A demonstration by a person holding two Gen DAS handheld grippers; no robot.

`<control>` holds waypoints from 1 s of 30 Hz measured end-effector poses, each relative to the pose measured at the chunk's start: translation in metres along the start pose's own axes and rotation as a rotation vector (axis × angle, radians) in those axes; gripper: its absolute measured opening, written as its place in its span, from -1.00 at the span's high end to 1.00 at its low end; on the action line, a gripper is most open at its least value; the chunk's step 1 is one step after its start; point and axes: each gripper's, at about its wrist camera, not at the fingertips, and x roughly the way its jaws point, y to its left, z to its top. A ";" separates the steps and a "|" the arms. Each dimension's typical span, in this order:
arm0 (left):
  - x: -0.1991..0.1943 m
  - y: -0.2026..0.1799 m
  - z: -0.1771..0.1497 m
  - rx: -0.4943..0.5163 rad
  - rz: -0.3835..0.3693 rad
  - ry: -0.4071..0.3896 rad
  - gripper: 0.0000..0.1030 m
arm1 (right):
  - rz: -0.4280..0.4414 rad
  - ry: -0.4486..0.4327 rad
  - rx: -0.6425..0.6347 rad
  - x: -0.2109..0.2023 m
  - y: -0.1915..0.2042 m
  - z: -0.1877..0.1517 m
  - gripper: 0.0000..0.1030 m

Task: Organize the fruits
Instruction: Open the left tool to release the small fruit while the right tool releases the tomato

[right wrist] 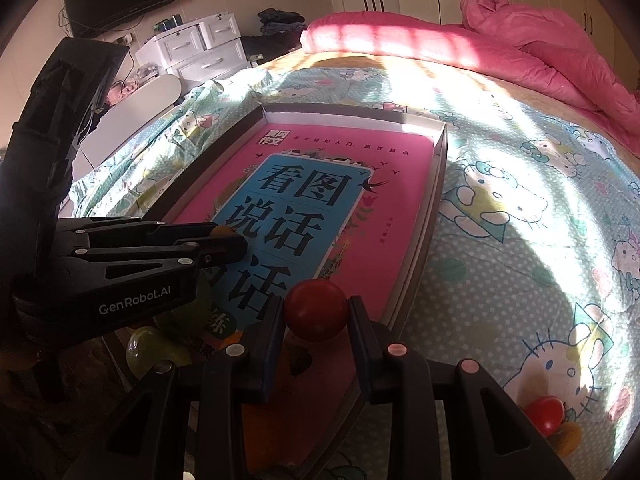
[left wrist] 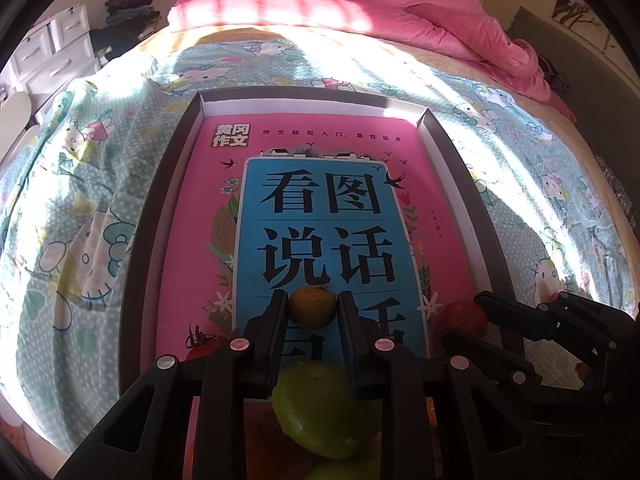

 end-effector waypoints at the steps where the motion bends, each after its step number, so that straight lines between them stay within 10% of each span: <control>1: 0.000 0.000 0.000 0.000 -0.001 0.001 0.50 | -0.001 0.000 -0.001 0.000 0.000 0.000 0.38; 30: -0.006 -0.005 -0.004 0.024 -0.016 -0.010 0.13 | -0.007 -0.010 0.011 -0.016 0.000 -0.004 0.17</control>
